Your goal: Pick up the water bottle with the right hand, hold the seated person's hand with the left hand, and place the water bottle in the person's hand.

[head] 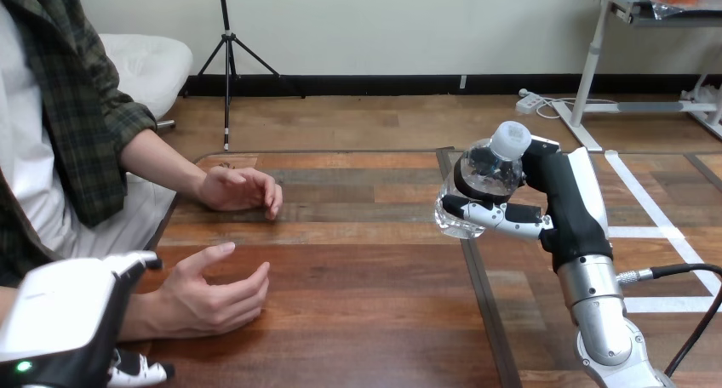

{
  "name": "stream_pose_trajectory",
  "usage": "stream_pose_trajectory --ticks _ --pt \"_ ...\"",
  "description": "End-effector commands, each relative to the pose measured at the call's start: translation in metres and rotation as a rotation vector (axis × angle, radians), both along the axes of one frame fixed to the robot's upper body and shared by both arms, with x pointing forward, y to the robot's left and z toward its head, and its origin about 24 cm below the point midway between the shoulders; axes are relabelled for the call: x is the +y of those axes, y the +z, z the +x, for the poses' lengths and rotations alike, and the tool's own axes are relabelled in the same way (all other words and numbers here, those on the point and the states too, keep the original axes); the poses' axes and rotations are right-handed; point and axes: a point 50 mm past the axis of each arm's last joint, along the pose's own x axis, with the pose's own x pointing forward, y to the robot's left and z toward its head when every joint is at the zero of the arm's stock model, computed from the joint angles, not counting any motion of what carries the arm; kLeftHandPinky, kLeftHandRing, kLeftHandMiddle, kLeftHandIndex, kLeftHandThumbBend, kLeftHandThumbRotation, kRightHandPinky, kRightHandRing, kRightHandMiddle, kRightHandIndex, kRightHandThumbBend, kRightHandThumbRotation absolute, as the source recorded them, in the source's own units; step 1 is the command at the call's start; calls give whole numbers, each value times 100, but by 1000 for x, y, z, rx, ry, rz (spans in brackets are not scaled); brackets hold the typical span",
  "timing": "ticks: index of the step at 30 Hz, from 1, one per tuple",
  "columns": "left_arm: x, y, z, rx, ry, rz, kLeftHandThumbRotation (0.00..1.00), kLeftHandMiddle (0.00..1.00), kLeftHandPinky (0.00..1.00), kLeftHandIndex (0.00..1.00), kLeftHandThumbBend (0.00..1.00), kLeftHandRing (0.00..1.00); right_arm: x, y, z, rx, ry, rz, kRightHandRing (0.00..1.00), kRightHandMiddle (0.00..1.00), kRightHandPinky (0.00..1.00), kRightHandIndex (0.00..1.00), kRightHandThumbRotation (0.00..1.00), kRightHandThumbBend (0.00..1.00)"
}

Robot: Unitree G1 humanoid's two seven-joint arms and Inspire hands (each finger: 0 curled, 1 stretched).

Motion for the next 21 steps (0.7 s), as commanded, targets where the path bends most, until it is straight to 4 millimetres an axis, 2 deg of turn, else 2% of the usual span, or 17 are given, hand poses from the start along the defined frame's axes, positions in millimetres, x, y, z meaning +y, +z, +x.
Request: stream_pose_trajectory --ticks 1,21 --pt "-9 19 15 -57 -53 61 12 80 74 77 97 78 7 32 13 -148 27 30 44 48 40 49 0 73" --pt "-15 3 30 26 -36 129 13 82 78 79 96 81 7 31 13 -138 33 40 45 48 40 48 0 72"
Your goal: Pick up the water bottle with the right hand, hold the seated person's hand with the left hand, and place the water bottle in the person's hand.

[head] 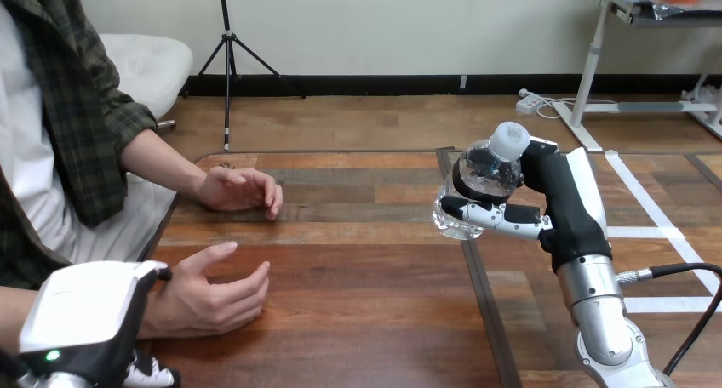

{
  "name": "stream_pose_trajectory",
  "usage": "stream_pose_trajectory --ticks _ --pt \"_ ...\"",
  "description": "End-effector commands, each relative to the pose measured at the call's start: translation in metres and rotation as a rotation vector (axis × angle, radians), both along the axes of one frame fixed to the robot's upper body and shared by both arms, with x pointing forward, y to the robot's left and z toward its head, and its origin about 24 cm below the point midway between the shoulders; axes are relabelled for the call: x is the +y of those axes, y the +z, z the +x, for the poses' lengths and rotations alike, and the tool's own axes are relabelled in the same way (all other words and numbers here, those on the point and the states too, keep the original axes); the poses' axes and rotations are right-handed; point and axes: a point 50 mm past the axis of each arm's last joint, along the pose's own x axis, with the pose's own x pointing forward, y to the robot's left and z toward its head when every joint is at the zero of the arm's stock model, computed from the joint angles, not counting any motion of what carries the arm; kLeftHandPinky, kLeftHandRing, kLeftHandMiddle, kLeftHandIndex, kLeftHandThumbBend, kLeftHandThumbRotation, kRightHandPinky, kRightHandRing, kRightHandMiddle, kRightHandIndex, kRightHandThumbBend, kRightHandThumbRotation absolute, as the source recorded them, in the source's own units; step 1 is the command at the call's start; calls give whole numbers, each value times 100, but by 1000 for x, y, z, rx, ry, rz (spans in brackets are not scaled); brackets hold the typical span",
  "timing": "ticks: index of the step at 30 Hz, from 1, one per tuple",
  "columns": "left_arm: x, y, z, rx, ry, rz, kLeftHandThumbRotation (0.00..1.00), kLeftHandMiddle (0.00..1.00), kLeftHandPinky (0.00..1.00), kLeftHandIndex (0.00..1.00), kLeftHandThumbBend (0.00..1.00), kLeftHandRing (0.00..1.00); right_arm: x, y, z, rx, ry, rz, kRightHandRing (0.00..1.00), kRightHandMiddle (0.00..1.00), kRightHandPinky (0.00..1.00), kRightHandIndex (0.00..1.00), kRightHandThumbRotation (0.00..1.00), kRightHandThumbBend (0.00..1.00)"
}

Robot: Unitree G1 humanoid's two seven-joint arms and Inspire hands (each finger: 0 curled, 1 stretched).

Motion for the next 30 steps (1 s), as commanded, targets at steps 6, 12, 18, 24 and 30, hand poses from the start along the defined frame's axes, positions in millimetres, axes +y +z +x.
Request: stream_pose_trajectory --ticks 6,12,18,24,30 --pt "-7 6 21 -62 -55 44 11 82 77 79 95 81 6 31 14 -140 18 34 45 48 40 48 0 72" --pt "-8 0 25 -92 -70 96 10 80 74 78 96 78 5 32 13 -142 22 33 44 48 40 48 0 72" --pt "-9 -5 29 -94 -65 120 10 80 73 78 96 77 5 32 13 -144 26 37 44 48 40 48 0 72" --pt "-9 -10 32 -107 -66 142 8 79 72 77 95 76 4 32 13 -143 28 36 44 48 40 48 0 72" --pt "-8 -15 35 -122 -70 159 6 78 71 76 95 75 3 32 13 -141 29 35 44 48 40 48 0 72"
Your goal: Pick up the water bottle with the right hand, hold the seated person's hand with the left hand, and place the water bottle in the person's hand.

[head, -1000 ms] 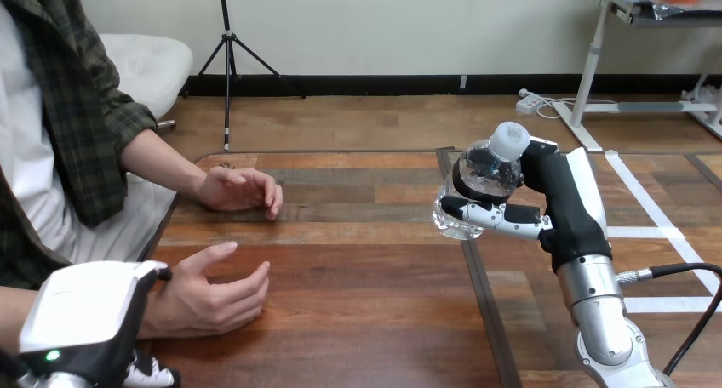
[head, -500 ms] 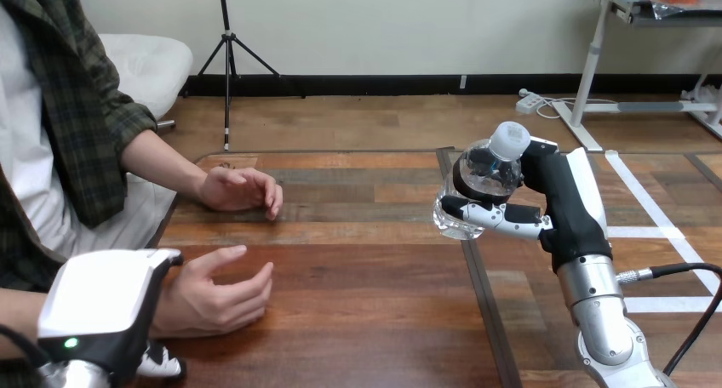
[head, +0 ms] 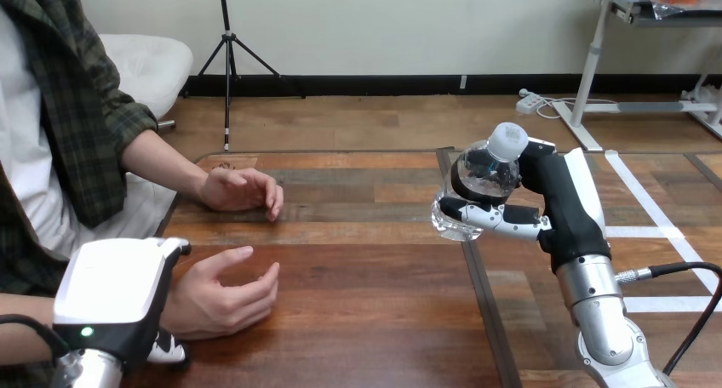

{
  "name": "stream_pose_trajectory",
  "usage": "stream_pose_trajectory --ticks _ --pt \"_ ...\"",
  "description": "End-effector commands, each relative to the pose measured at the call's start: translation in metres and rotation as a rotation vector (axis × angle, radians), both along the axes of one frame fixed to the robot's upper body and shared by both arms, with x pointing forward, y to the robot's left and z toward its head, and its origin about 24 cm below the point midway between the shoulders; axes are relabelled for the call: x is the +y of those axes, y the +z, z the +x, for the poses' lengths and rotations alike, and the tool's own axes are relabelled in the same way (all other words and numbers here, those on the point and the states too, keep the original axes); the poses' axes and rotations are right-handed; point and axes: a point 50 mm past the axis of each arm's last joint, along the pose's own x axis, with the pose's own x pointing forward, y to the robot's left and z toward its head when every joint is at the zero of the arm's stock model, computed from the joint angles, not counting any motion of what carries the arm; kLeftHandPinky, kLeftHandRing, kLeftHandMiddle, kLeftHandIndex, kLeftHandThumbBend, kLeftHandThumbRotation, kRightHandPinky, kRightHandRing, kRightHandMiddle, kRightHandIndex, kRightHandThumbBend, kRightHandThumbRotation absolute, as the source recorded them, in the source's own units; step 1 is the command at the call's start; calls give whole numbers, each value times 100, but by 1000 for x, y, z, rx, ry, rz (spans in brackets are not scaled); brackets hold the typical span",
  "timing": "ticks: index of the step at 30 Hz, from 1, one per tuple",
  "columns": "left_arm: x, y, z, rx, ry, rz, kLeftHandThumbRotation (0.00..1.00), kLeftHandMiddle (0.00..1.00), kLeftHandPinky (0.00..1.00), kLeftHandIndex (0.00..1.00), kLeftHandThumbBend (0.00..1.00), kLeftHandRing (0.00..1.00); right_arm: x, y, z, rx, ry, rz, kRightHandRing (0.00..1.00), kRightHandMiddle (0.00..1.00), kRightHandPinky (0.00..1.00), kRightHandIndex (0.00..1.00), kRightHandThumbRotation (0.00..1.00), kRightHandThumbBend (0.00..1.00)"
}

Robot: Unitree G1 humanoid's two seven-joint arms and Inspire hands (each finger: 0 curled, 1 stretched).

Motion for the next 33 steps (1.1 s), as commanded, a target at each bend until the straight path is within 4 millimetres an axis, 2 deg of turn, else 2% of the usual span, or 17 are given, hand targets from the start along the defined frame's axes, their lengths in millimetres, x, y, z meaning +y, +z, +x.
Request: stream_pose_trajectory --ticks 1,14,33 --pt "2 -2 11 -18 -14 48 6 78 71 76 95 75 3 32 13 -146 15 35 44 48 39 48 0 72" --pt "4 -11 14 -22 13 72 5 77 70 75 94 74 2 32 13 -141 13 40 44 48 39 48 0 73" --pt "5 -18 16 63 90 83 6 75 69 74 89 73 0 32 13 -136 16 39 44 48 39 48 0 72"
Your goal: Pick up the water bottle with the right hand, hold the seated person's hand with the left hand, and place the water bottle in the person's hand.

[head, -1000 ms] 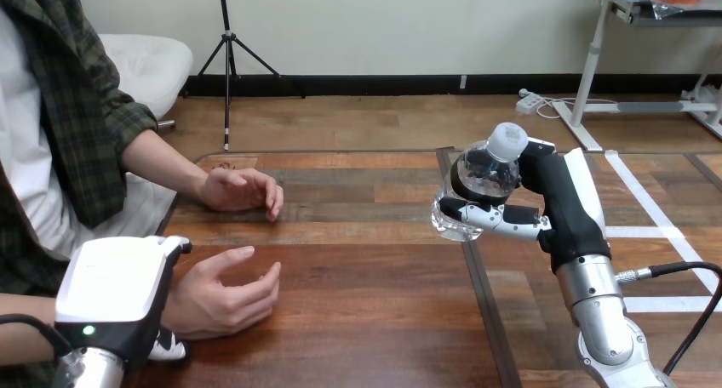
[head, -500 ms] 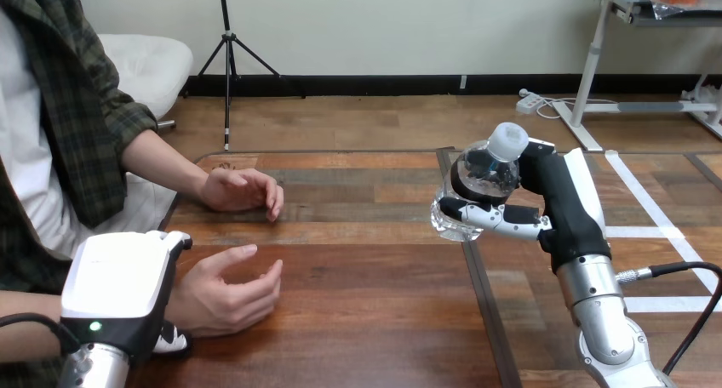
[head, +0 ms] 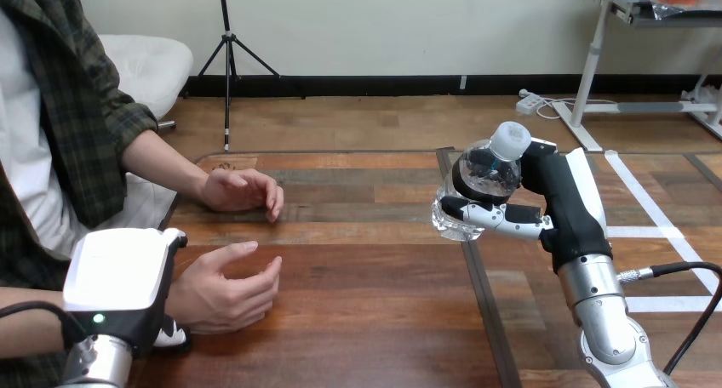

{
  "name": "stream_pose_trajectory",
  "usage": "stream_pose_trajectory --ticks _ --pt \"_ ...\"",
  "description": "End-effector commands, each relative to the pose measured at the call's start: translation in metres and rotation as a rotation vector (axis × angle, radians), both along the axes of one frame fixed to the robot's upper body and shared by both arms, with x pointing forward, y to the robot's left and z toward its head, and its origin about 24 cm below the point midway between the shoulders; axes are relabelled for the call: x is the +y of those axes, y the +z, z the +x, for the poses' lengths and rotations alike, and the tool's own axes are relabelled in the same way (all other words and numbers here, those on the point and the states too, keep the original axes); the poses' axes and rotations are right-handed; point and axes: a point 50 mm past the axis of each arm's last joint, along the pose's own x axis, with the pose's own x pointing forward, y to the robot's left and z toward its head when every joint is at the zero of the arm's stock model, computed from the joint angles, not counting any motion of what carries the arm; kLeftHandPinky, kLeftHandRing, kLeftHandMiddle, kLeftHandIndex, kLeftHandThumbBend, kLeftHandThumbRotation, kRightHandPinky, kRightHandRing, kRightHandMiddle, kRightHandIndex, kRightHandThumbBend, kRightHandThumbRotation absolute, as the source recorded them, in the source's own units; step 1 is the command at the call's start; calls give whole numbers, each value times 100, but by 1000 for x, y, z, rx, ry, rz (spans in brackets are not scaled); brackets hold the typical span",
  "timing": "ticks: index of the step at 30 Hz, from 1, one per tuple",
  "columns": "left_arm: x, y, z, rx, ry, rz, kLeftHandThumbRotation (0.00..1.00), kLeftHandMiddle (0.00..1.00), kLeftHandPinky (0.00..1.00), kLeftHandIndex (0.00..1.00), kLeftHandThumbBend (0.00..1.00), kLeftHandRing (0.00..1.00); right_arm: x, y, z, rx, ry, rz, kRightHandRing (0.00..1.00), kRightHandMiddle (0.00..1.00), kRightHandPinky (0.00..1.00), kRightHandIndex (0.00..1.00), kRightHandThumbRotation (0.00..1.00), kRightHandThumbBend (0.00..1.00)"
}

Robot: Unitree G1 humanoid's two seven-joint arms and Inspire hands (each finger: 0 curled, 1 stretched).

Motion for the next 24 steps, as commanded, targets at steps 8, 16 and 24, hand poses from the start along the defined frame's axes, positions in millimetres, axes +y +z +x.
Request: stream_pose_trajectory --ticks 8,16,24 --pt "6 -12 0 104 54 33 4 74 68 72 89 71 1 32 13 -142 10 27 44 48 39 48 0 72" --pt "7 -15 0 175 76 33 4 74 68 72 87 72 1 32 13 -141 9 27 44 48 39 48 0 72" --pt "6 -16 0 217 83 42 4 75 69 73 85 72 1 33 14 -145 15 37 44 48 39 48 0 72"
